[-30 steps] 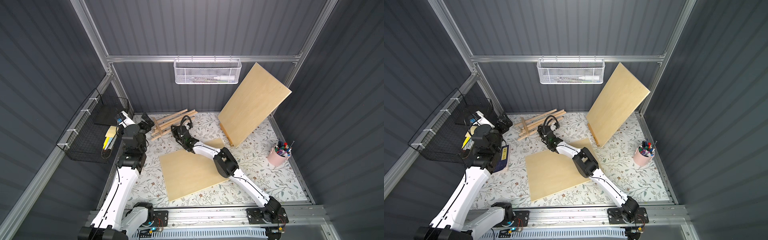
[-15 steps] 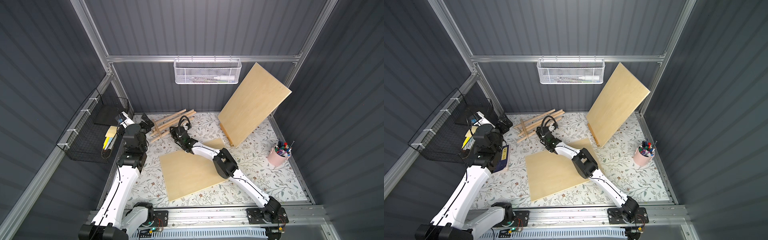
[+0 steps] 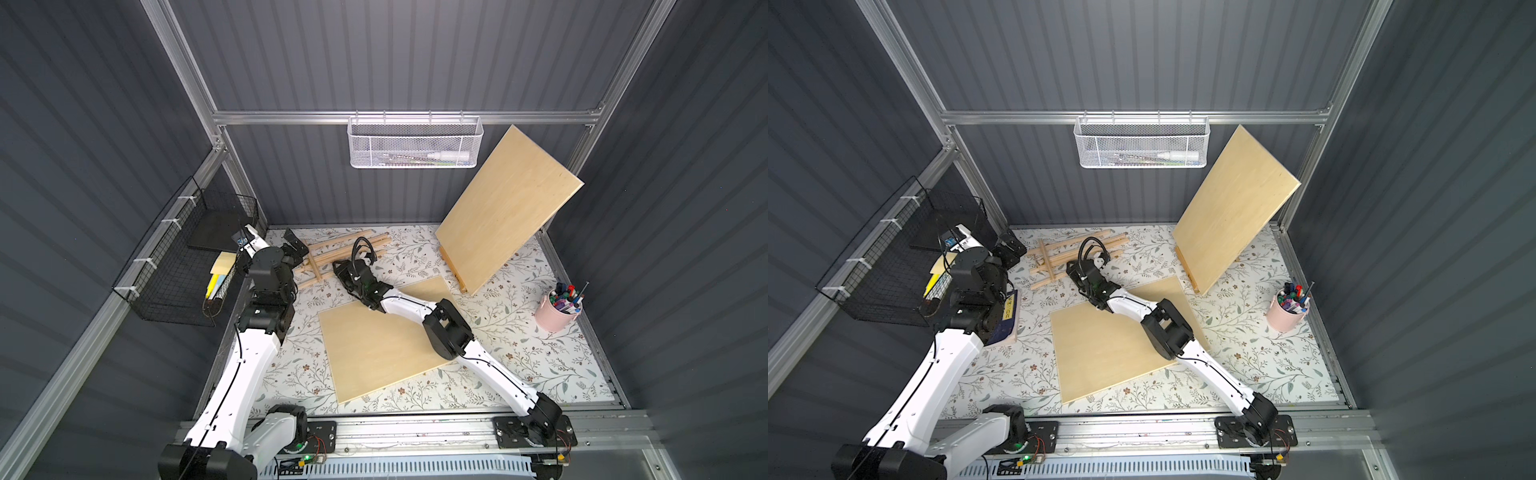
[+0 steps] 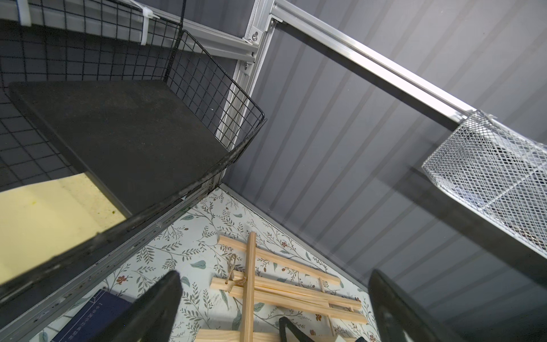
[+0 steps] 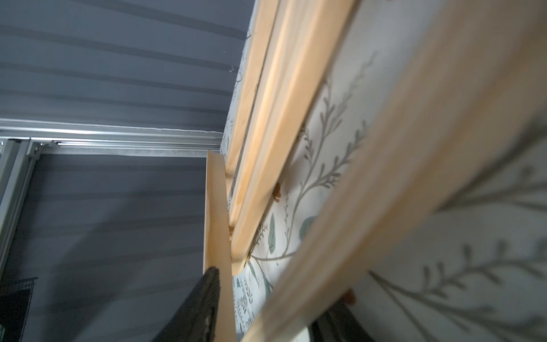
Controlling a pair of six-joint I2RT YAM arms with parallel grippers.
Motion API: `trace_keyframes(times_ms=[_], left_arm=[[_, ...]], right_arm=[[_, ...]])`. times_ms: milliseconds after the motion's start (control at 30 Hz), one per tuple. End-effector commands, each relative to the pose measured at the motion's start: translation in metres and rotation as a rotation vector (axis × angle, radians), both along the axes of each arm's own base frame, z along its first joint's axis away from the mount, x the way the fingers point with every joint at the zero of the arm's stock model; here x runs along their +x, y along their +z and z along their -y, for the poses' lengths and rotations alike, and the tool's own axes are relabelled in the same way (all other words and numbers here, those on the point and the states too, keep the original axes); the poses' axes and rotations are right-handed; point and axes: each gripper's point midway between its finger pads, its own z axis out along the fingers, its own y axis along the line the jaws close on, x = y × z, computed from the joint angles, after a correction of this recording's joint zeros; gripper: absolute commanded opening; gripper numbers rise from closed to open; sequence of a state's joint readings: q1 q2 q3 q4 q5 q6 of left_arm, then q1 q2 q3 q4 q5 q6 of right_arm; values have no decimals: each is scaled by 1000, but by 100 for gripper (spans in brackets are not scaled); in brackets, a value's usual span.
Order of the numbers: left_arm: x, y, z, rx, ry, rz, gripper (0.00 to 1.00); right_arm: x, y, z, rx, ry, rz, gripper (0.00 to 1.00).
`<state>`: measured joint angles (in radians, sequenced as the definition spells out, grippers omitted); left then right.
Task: Disassemble the easel
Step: Place the easel at the corner of the board.
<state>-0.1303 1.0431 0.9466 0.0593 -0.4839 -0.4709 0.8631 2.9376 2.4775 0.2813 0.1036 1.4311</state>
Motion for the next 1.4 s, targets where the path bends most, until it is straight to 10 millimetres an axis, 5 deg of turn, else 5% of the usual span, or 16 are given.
trace_keyframes(times_ms=[0, 367, 533, 867, 1100, 1367], left_arm=[[-2, 9, -1, -3, 11, 15, 100], [-3, 9, 2, -6, 13, 12, 99], [-6, 10, 5, -14, 12, 13, 99], [-11, 16, 9, -40, 17, 37, 99], [-19, 26, 8, -57, 27, 74, 99], [-21, 30, 11, -62, 11, 85, 99]], right_arm=[[-11, -18, -2, -86, 54, -22, 58], [-33, -31, 7, -302, 148, 9, 80], [-42, -15, 13, -383, 170, 91, 95], [-56, 21, 25, -459, 217, 222, 97], [-75, 82, 48, -507, 158, 412, 97], [-138, 188, 67, -475, 170, 714, 97]])
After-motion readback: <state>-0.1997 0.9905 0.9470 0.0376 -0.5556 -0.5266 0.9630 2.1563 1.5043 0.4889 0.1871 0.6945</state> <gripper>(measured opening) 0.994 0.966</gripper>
